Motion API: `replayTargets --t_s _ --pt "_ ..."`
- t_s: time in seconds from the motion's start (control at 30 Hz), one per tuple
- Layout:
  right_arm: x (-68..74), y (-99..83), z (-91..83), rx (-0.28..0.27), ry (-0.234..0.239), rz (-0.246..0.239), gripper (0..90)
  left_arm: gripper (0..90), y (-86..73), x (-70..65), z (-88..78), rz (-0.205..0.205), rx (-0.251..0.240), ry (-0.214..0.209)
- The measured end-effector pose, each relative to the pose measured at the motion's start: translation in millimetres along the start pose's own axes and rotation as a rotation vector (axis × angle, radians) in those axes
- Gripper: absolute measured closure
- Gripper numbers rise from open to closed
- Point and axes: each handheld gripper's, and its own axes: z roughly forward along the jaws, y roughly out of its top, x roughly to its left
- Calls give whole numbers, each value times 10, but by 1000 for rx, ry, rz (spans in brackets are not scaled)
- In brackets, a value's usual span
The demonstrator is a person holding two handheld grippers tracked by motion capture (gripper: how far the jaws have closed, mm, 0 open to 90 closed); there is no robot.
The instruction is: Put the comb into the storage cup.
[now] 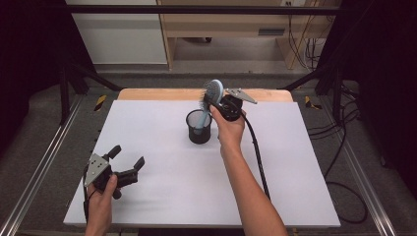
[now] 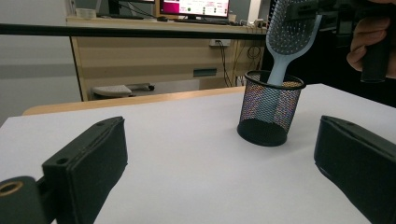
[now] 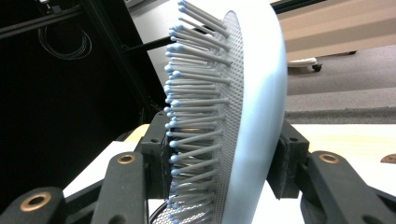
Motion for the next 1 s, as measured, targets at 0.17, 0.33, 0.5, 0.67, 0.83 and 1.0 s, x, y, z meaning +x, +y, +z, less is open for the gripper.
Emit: replayTargets --t_s 0.17,0.33,0.5,0.67,0.83,1.0 --pt "7 -23 21 3 -3 -3 508 29 2 0 -1 3 0 0" --pt "22 -57 51 11 -2 -2 507 29 2 13 -5 0 -2 3" --pt "28 -77 68 12 -2 1 505 29 2 16 -6 0 -1 3" --pt "39 -109 91 17 -1 5 505 29 2 16 -6 0 -1 3" --pt "38 -126 97 19 1 9 504 29 1 15 -5 -1 0 2" --pt "36 -138 97 20 3 12 504 29 1 12 -3 1 0 1"
